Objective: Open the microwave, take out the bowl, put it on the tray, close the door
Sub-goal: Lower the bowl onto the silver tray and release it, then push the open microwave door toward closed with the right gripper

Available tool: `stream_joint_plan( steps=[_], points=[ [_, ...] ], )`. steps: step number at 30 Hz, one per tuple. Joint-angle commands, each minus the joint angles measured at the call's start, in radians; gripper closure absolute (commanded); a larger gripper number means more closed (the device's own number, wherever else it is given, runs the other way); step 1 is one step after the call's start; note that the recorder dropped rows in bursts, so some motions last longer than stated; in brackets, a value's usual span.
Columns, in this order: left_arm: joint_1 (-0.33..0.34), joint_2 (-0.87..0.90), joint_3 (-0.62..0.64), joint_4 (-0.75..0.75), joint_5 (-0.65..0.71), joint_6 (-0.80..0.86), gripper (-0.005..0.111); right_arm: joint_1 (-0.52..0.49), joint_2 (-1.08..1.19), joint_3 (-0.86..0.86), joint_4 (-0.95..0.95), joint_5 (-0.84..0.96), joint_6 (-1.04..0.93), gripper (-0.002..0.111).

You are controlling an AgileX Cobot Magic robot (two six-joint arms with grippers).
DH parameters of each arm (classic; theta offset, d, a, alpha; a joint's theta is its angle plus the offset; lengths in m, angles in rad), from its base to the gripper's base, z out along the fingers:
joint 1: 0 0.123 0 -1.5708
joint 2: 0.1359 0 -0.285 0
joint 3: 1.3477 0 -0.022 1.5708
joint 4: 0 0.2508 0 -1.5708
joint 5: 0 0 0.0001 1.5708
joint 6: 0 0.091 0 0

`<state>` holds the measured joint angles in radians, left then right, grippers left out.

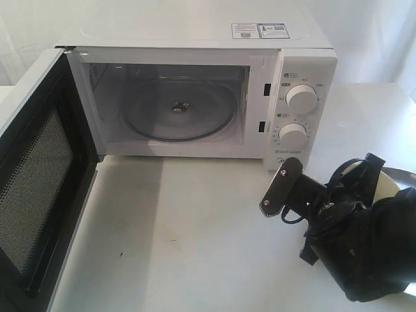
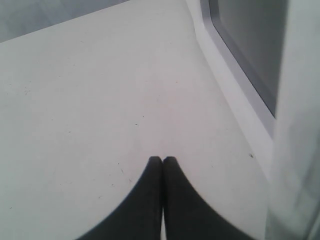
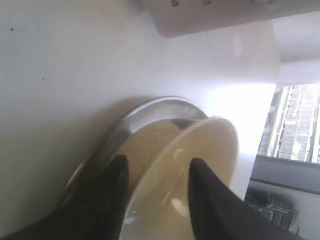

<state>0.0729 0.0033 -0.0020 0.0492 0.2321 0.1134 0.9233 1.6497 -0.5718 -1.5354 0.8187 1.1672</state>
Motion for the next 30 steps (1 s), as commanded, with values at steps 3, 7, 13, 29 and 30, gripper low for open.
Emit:
stream_joint_plan(
  steps=[3,7,13,29,30],
  points=[
    [-0.004,-0.003,0.002,-0.005,0.000,-0.005,0.107,0.026,-0.014,-0.005,-0.209,-0.026,0.256,0.070],
    [-0.004,-0.003,0.002,-0.005,0.000,-0.005,0.107,0.054,-0.023,-0.089,-0.209,-0.153,0.272,0.070],
    [-0.004,-0.003,0.002,-0.005,0.000,-0.005,0.107,0.054,-0.004,-0.258,-0.209,-0.427,0.272,0.070],
    [-0.004,-0.003,0.002,-0.005,0.000,-0.005,0.107,0.134,0.027,-0.719,-0.209,-0.892,0.267,0.108],
    [-0.004,-0.003,0.002,-0.005,0.000,-0.005,0.107,0.150,0.045,-0.764,-0.209,-0.904,0.266,0.108]
  ],
)
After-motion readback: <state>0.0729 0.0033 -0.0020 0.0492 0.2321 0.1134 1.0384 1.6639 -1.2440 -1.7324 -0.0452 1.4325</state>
